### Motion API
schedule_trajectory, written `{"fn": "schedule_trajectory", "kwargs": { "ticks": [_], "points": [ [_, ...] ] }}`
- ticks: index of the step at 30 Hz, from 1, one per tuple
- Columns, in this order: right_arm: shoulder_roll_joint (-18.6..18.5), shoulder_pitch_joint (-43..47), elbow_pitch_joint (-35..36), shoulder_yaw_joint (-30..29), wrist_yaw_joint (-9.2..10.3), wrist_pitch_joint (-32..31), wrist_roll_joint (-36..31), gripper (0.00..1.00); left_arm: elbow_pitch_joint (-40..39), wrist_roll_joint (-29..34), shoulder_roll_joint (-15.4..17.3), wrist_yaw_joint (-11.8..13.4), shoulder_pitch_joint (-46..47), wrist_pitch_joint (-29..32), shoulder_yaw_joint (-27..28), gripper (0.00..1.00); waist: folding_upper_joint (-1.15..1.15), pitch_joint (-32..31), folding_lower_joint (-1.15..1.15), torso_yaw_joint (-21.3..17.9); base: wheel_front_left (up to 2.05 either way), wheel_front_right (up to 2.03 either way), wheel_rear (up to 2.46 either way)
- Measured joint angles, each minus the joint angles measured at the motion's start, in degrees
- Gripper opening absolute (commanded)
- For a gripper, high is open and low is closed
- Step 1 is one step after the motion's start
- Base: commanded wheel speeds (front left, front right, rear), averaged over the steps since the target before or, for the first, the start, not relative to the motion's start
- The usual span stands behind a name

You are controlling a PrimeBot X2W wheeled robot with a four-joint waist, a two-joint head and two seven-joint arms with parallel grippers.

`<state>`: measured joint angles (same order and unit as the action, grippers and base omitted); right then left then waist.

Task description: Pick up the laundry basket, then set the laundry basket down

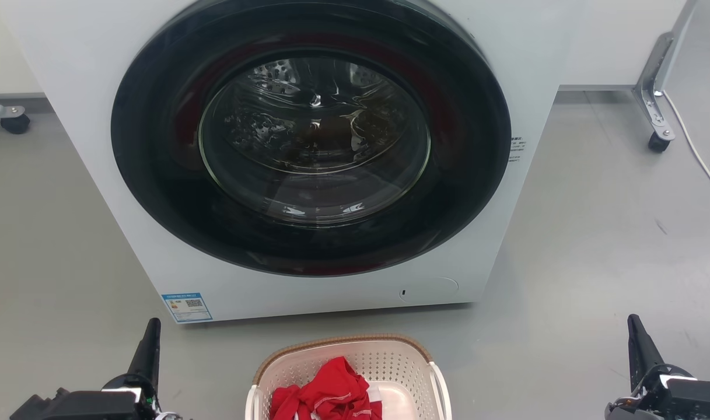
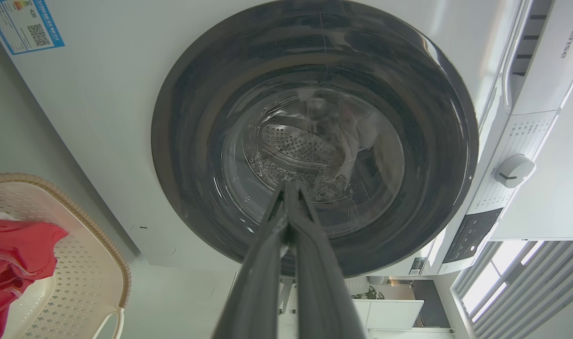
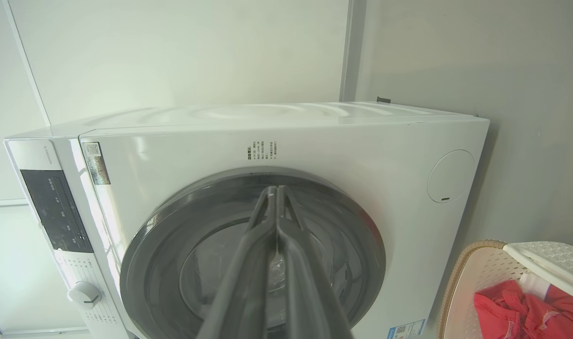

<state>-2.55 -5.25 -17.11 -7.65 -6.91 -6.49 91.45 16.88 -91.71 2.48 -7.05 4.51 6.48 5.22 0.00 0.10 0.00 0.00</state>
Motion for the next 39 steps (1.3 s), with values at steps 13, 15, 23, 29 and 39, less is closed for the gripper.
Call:
{"fn": "schedule_trajectory", "kwargs": {
  "ticks": [13,15,23,29,39],
  "points": [
    [0.0,0.0,0.0,0.0,0.0,0.0,0.0,0.0,0.0,0.0,0.0,0.0,0.0,0.0,0.0,0.0,0.0,0.0,0.0,0.0,0.0,0.0,0.0],
    [0.0,0.0,0.0,0.0,0.0,0.0,0.0,0.0,0.0,0.0,0.0,0.0,0.0,0.0,0.0,0.0,0.0,0.0,0.0,0.0,0.0,0.0,0.0],
    [0.0,0.0,0.0,0.0,0.0,0.0,0.0,0.0,0.0,0.0,0.0,0.0,0.0,0.0,0.0,0.0,0.0,0.0,0.0,0.0,0.0,0.0,0.0],
    [0.0,0.0,0.0,0.0,0.0,0.0,0.1,0.0,0.0,0.0,0.0,0.0,0.0,0.0,0.0,0.0,0.0,0.0,0.0,0.0,0.0,0.0,0.0],
    [0.0,0.0,0.0,0.0,0.0,0.0,0.1,0.0,0.1,0.0,0.0,0.0,0.0,0.0,0.0,0.0,0.0,0.0,0.0,0.0,0.0,0.0,0.0]
  ]
}}
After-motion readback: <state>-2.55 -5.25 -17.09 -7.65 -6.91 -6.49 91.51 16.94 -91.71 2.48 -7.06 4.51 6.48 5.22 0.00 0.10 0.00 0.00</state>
